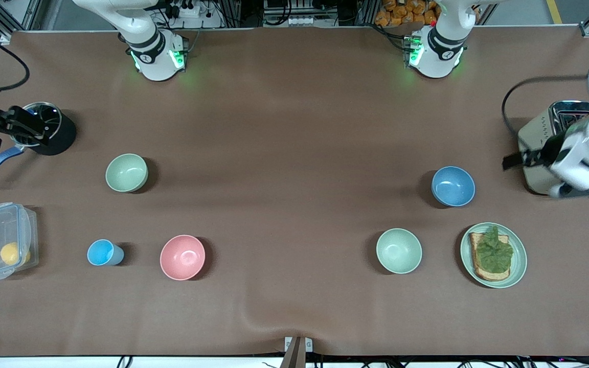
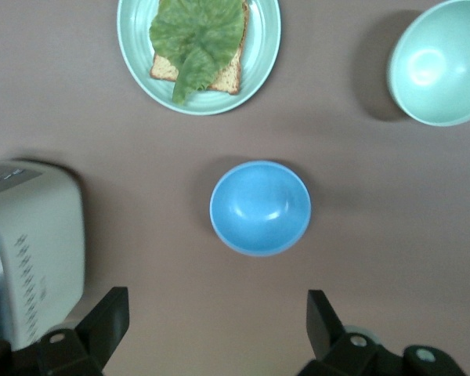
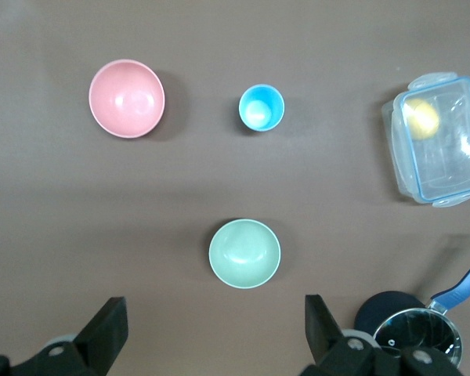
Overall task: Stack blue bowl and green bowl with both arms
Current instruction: 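Reach the right gripper to the green bowl while the left gripper reaches the blue bowl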
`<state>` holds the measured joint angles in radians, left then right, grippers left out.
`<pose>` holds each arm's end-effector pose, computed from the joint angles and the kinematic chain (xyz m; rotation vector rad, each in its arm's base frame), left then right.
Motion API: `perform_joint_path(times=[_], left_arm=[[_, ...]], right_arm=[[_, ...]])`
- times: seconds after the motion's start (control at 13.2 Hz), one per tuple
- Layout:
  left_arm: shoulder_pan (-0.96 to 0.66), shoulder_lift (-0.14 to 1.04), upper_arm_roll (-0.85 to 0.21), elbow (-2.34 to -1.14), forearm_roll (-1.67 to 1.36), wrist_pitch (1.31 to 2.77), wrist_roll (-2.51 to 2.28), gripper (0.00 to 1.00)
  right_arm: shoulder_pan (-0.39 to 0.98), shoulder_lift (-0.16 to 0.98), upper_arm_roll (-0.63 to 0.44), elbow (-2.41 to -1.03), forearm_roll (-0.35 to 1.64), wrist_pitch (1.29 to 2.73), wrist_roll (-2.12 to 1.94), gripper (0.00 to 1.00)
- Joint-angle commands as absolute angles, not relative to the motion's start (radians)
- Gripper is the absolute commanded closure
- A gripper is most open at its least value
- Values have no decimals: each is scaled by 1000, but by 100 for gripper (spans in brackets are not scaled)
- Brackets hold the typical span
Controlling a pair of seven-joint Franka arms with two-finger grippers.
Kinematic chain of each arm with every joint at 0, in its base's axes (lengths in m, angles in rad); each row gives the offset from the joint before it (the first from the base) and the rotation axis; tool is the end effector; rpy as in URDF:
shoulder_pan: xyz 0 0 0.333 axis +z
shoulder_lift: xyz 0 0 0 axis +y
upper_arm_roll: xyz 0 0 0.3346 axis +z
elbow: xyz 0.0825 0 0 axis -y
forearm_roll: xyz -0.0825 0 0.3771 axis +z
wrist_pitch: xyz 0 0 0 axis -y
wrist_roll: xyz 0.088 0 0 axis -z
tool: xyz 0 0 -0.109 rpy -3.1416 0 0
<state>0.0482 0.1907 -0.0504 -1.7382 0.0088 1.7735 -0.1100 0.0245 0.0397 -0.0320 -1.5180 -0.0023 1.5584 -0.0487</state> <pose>0.5966 0.0013 0.4698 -3.1203 -0.1648 0.2426 0.5598 -0.0040 0.6426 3.1373 0.0646 0.0010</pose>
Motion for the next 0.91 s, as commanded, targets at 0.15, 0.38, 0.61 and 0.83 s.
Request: perform_joint_path(times=[0.15,0.38,0.61,0.83], left_arm=[[74,193,-55,-2080,25,2166,-126,0],[77,277,-58,-2092,25,2216,-144,0],[78,316,-57,-2109,26,2252,-144,0],[81,345,-57,-2115,54,2299,-144,4]], right_arm=[[11,23,-44,-1670,2,1659,-61,0],[-8,8,-44,-1840,9,1786,-106,0],[-50,-14,-44,-2072,11,2017,-182,0],[-83,12,-46,-2191,11,2144,-186,0]])
